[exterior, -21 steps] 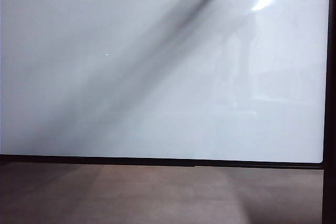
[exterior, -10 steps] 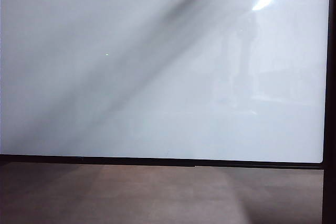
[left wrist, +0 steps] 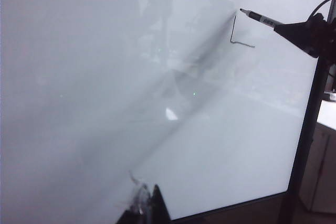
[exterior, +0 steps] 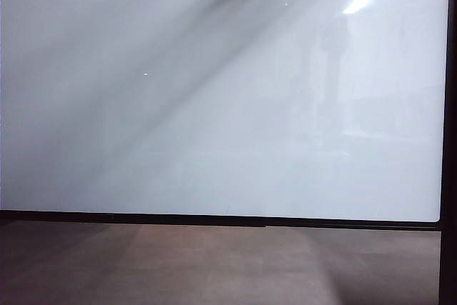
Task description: Reach to the right to find the marker pen, pick it up, and write the number 9 on the whiteboard.
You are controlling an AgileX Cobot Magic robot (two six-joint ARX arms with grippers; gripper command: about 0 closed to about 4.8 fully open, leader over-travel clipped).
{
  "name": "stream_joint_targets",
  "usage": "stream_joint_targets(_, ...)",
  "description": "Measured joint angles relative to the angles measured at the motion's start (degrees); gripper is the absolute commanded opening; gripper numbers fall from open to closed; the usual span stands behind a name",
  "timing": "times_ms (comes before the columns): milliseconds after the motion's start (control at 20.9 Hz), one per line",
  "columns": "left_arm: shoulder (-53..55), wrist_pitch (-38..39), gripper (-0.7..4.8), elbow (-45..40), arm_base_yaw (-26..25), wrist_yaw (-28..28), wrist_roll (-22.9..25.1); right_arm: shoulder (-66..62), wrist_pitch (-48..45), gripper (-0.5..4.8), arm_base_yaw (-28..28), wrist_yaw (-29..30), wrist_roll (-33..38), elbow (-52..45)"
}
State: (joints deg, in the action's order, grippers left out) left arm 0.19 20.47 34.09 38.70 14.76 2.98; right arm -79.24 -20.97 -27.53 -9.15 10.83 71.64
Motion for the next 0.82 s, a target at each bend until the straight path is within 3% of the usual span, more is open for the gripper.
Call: stream_joint_targets(815,-0.04,-0.09,-0.05,0.0,0.0,0.02,0.0,-1.38,0.9,-0.06,-0.04,0.17,-0.15,0.13)
